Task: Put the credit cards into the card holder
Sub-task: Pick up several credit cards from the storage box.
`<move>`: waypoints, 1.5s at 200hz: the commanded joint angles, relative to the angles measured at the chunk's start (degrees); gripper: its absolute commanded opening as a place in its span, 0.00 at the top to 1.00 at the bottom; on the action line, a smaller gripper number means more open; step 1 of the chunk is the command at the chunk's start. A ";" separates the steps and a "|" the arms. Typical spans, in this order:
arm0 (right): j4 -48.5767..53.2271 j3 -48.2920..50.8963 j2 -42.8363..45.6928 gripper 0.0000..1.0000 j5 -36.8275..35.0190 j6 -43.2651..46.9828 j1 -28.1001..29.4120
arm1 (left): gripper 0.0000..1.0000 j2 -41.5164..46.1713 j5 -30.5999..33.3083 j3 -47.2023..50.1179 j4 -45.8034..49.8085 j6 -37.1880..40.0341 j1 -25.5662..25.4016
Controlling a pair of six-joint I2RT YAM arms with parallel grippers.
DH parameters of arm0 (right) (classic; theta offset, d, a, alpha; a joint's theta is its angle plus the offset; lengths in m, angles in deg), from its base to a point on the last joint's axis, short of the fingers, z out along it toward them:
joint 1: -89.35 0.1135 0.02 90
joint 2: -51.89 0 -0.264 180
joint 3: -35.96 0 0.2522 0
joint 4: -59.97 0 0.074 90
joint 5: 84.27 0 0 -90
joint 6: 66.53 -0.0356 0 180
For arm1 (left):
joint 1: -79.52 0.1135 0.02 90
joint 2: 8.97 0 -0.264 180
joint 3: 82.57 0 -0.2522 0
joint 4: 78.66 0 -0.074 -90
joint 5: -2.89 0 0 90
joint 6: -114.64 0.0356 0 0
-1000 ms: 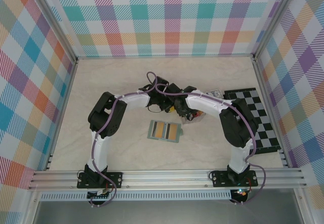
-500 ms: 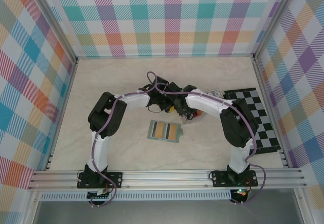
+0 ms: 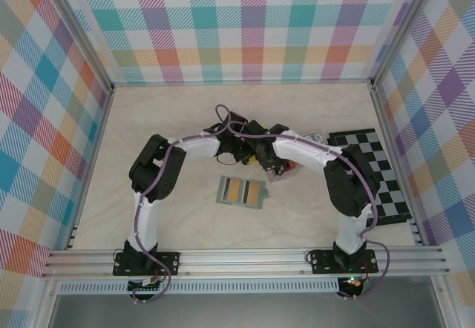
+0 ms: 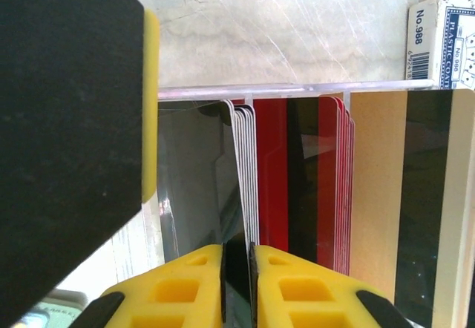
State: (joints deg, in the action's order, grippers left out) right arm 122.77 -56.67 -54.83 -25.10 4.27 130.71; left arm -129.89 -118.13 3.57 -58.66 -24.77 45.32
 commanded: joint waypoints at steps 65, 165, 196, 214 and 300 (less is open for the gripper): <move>2.08 0.33 4.47 0.95 2.92 -0.97 -0.49 | 0.54 -2.08 2.23 0.02 7.25 1.17 0.36; -4.99 8.31 18.57 0.98 19.99 -6.50 -7.63 | 0.40 11.04 5.36 3.67 1.62 -0.24 0.87; -10.74 12.18 25.44 0.99 32.29 -9.88 -12.54 | 0.34 17.94 2.77 10.87 -7.46 -4.40 2.30; -15.29 14.86 30.47 0.99 41.39 -13.22 -16.66 | 0.29 22.21 -0.24 16.32 -14.43 -7.09 3.33; -29.41 17.13 36.89 0.98 64.92 -23.53 -22.82 | 0.17 28.04 -12.89 20.58 -36.78 -17.39 3.45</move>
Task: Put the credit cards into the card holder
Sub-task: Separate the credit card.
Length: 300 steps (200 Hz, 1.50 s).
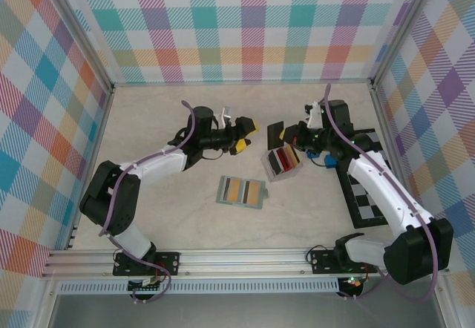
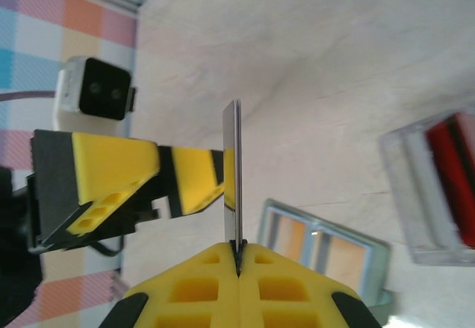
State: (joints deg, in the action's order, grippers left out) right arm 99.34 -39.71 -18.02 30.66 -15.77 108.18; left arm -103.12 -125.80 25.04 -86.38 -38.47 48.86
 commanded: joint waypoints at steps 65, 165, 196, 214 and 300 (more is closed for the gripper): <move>-9.00 1.00 -1.74 0.97 13.42 -4.91 -0.47 | 0.44 1.12 -8.97 -2.67 -16.94 -7.28 -2.04; -9.39 1.55 -4.01 0.79 15.43 -4.51 -0.74 | 0.96 3.99 -8.11 -1.93 -15.71 -7.23 -2.22; -10.39 0.30 -5.35 0.71 20.11 -3.81 -0.77 | 0.96 3.72 -8.57 -2.06 -15.92 -7.55 -2.22; -10.00 -0.58 -6.76 0.70 21.84 -3.12 -0.66 | 0.96 3.69 -8.94 -2.26 -16.38 -7.98 -2.28; -3.21 0.36 -7.06 0.85 11.70 -1.66 -1.34 | 0.79 3.87 -9.33 -2.11 -22.48 -12.50 -2.11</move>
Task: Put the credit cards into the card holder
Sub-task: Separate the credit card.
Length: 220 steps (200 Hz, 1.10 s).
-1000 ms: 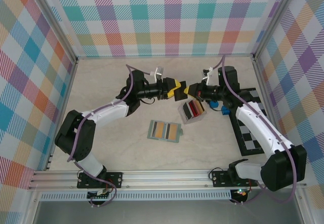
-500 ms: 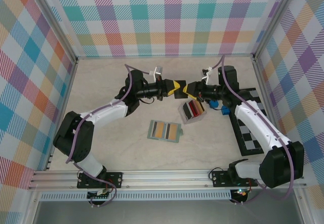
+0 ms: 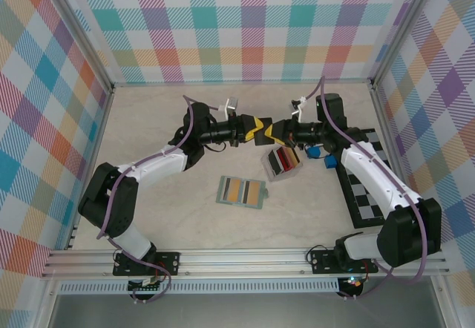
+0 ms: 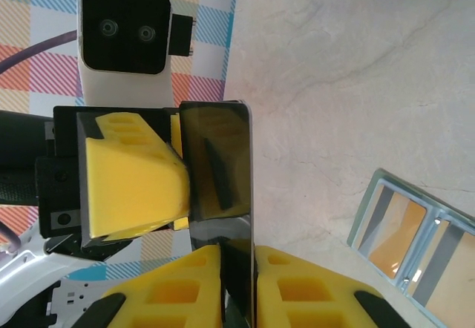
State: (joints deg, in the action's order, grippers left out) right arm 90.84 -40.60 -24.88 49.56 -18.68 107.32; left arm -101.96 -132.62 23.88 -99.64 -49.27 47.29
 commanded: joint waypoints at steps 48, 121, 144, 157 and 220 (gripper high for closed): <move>3.53 3.71 1.47 0.83 -9.13 -1.98 -1.99 | 0.79 2.95 -2.31 -0.27 -9.38 -1.76 -0.47; -0.08 5.38 1.89 0.82 -5.56 -4.40 -2.85 | 0.86 2.34 -2.48 0.20 -9.93 -1.57 -0.34; 2.99 4.23 2.36 0.83 -8.35 -2.86 -2.96 | 0.87 2.37 -2.30 0.53 -9.82 -1.60 -0.29; 2.96 4.18 2.59 0.85 -8.60 -2.94 -2.95 | 0.90 2.46 -1.97 0.63 -9.82 -1.45 -0.22; 4.22 5.01 3.80 0.96 -11.27 -2.76 -3.43 | 0.91 3.25 -0.04 2.39 -6.87 -0.04 0.41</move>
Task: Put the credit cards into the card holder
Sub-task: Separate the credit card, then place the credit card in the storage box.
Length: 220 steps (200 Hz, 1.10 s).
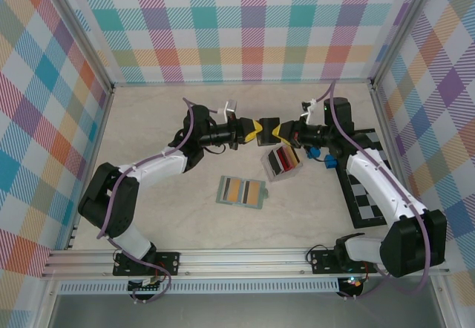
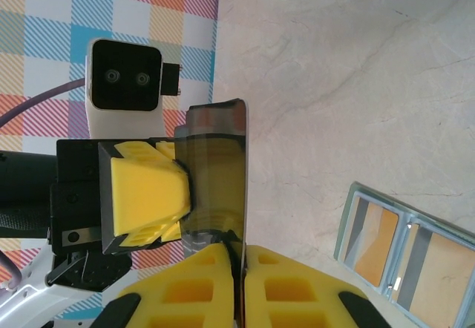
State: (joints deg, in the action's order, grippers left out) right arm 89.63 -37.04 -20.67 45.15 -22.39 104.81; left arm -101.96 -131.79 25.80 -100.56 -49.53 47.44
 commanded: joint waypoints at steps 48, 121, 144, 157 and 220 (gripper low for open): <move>5.02 1.76 -0.42 0.97 -6.70 0.54 -1.05 | 0.88 3.25 -1.40 0.25 -6.39 0.18 0.36; 6.84 0.94 1.42 0.98 -10.56 4.00 -1.31 | 1.00 5.18 3.31 -0.23 14.31 9.60 1.27; 13.59 -1.57 0.24 0.97 -16.65 12.63 -0.65 | 1.00 7.46 10.17 -0.35 30.40 17.70 1.71; 18.72 -3.81 -2.15 0.97 -22.67 19.82 2.15 | 1.00 8.40 13.15 0.33 34.73 19.98 1.75; 22.39 -5.45 -12.97 0.99 -40.46 31.85 13.23 | 1.00 10.79 17.33 3.09 41.68 23.45 1.75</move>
State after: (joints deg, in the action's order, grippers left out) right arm 109.52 -41.61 -32.07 13.04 2.96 116.42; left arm -93.61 -116.38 27.66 -63.34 -29.07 48.60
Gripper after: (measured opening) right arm 0.046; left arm 0.039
